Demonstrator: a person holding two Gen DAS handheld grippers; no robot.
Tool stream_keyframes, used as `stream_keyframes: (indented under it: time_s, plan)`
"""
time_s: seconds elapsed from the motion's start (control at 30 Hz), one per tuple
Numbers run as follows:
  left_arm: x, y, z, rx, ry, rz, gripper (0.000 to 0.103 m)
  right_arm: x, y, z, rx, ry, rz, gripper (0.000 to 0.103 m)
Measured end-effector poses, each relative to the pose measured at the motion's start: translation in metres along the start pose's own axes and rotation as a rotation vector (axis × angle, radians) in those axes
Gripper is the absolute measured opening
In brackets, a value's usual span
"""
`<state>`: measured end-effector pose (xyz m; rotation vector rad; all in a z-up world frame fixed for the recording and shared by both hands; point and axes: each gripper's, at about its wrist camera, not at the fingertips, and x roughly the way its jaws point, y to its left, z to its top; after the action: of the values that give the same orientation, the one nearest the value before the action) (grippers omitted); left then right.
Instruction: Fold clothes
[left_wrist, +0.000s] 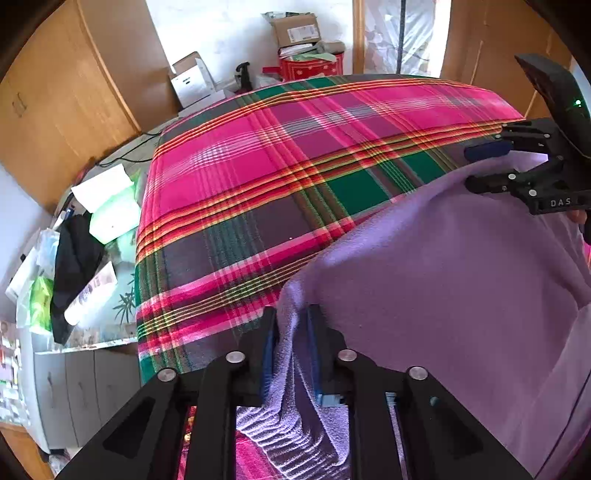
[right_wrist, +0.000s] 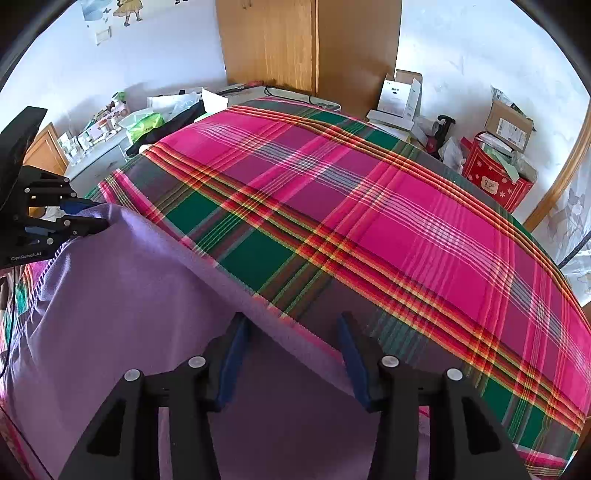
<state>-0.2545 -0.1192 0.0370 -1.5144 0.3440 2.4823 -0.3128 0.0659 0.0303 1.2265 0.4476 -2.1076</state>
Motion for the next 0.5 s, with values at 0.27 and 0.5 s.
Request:
stream_keyframes:
  time_s: [0.27,0.5]
  plan:
    - [-0.001,-0.001,-0.002,-0.011,-0.04,0.023,0.004,-0.01,0.003,-0.011,0.011,-0.012,-0.027,0.011]
    - [-0.01,-0.002,-0.003,-0.035,-0.064,0.06,0.004,-0.025,0.015,-0.019,0.014,-0.055,-0.084,0.006]
